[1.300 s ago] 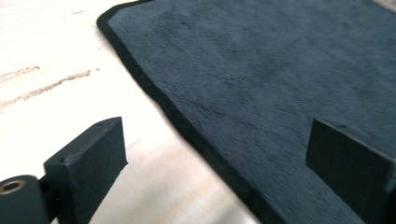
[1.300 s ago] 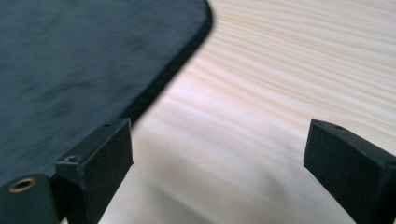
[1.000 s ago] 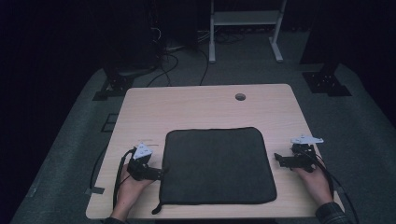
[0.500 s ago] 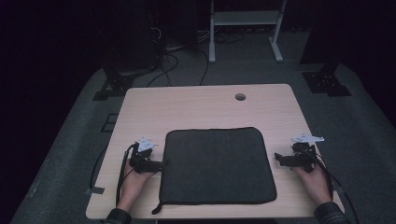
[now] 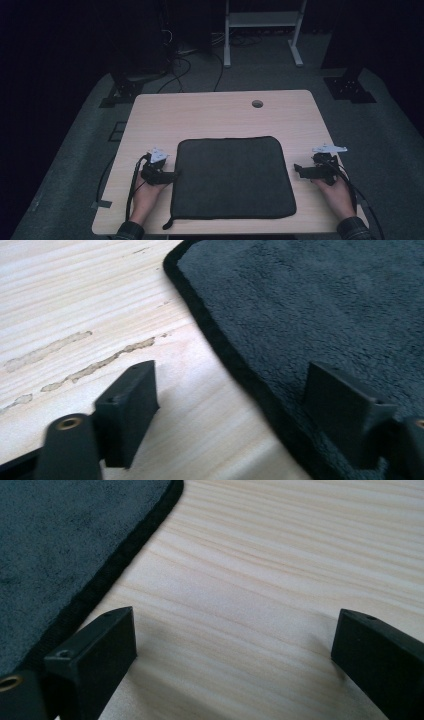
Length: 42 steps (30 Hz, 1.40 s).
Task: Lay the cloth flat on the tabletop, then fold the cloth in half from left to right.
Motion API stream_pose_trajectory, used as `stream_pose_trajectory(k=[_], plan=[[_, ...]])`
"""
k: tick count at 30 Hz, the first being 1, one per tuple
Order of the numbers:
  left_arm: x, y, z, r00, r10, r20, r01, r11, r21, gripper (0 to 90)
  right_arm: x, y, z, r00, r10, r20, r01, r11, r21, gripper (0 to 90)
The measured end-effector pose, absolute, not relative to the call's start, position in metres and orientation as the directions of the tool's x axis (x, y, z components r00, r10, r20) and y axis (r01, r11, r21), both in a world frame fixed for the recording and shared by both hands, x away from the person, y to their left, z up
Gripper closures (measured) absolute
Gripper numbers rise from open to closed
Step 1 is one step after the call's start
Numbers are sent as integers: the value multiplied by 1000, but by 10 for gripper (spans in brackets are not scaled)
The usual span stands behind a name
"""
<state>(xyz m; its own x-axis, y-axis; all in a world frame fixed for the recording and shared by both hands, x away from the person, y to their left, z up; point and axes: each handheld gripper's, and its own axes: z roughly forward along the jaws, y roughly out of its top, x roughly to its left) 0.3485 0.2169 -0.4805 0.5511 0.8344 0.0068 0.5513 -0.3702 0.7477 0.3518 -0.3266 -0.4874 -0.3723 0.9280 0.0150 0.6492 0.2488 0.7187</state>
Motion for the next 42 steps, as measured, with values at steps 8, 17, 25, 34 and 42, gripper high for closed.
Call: stream_pose_trajectory(k=[8,17,25,34,42], plan=[[344,211,-481,573,819,7,535,-381,754,249,352,-327,-487,-373,928,16,649,248,719,33],[337,207,-480,590,808,4,521,-384,762,433,351,-326,-487,-373,928,16,649,248,719,32],[335,203,-478,589,808,-16,532,-372,761,609,351,-326,-487,-373,928,16,649,248,719,32],[337,206,-478,579,812,-73,563,-333,757,820,351,-326,-487,-373,928,16,649,249,719,32],[338,209,-473,592,799,-109,559,-310,769,838,351,-327,-487,-374,927,15,648,250,720,33]])
